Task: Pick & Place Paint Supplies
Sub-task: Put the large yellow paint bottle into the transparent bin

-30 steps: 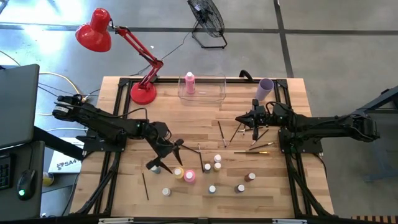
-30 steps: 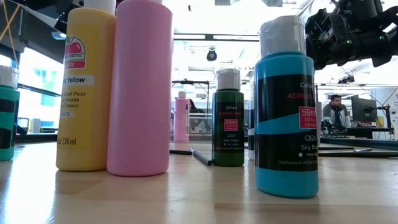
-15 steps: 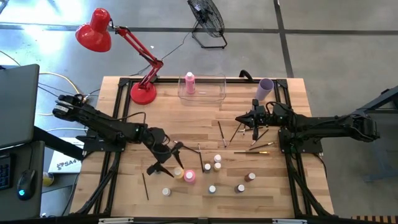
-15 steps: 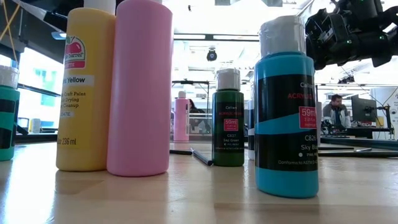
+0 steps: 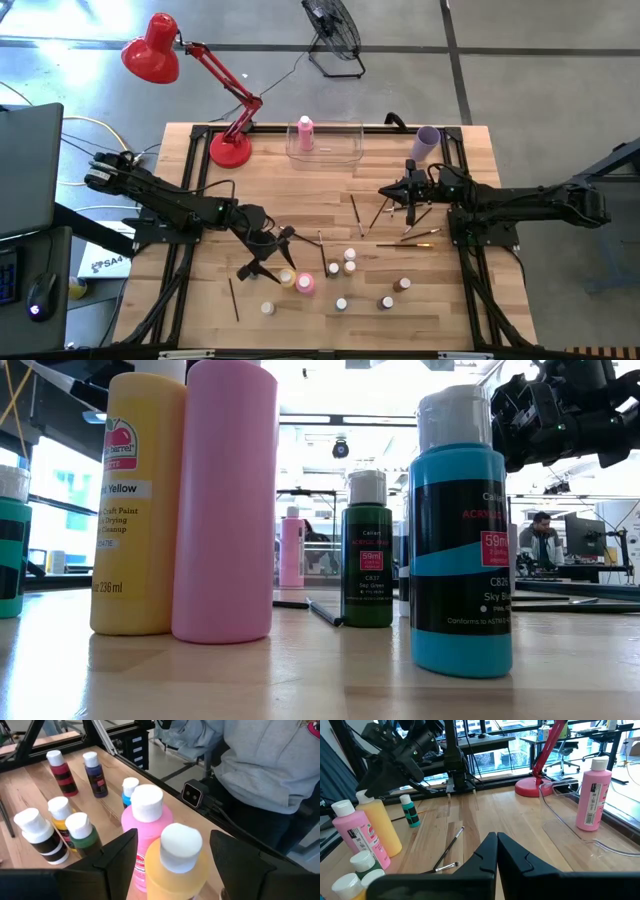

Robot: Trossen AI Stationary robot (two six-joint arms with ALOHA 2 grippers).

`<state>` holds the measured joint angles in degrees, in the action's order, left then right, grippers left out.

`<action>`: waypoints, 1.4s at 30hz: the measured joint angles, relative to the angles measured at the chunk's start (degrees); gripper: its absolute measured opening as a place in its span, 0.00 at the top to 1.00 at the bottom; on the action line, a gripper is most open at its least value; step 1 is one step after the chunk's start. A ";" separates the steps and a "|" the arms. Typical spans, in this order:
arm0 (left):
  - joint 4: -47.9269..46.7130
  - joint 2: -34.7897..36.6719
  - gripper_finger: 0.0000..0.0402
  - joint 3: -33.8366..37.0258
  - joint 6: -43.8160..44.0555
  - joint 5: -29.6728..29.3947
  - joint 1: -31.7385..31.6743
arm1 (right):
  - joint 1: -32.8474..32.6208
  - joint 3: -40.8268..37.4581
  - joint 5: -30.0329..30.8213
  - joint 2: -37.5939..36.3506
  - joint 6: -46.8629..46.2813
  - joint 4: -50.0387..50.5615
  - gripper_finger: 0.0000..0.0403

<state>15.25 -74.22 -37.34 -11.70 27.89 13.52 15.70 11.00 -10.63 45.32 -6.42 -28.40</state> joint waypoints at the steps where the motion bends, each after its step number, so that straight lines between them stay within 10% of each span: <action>1: -0.02 0.00 0.39 0.00 0.02 -0.01 0.00 | 0.00 0.00 0.00 0.00 0.00 0.00 0.99; 42: 5.76 -5.44 0.39 0.00 0.20 2.44 0.02 | 0.00 0.00 0.00 0.00 0.00 0.50 0.99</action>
<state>21.00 -79.66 -37.34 -11.51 30.33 13.54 15.70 11.00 -10.63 45.32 -6.42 -27.90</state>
